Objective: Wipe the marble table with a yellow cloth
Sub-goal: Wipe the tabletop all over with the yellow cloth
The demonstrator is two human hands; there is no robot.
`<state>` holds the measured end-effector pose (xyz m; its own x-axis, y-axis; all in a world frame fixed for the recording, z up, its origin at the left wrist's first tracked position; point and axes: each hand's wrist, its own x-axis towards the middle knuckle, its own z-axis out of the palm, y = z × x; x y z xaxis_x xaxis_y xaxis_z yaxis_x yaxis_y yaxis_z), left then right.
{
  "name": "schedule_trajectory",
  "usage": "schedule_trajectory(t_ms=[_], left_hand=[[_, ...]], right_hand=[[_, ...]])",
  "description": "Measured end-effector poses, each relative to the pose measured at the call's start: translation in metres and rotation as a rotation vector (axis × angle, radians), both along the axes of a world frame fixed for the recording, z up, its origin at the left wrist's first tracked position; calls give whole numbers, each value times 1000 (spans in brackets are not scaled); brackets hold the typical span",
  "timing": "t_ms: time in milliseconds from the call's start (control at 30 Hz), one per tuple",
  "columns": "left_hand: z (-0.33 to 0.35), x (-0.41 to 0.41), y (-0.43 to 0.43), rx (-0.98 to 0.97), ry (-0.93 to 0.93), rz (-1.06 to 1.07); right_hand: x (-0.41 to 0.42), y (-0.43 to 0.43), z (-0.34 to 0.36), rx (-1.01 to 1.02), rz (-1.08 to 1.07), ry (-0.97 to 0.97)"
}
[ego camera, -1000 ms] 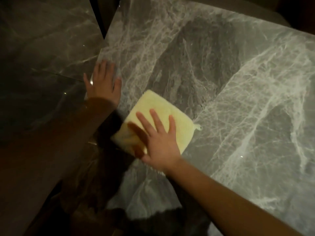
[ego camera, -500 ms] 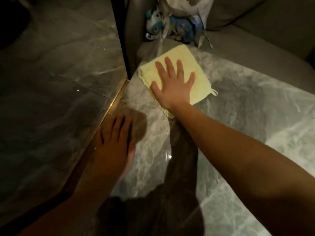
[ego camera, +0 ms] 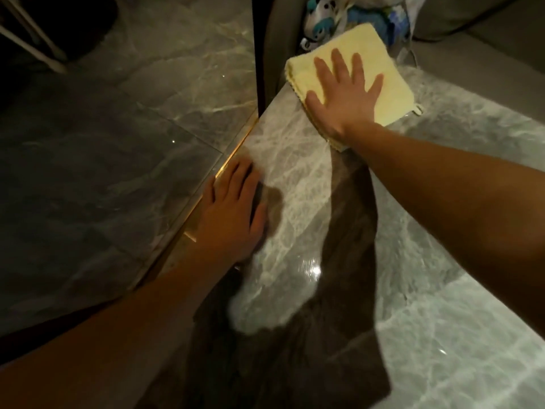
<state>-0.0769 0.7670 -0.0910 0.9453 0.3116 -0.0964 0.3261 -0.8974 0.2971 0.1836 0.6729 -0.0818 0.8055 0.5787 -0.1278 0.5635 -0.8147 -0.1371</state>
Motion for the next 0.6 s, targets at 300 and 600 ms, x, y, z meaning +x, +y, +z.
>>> schedule_trajectory(t_ms=[300,600], left_hand=[[15,-5,-19,74,32,40],[19,-142,-90,118,127,181]], right_hand=[[-174,-90,2,-28,267,45],[-301,-204,4,-58,493,75]])
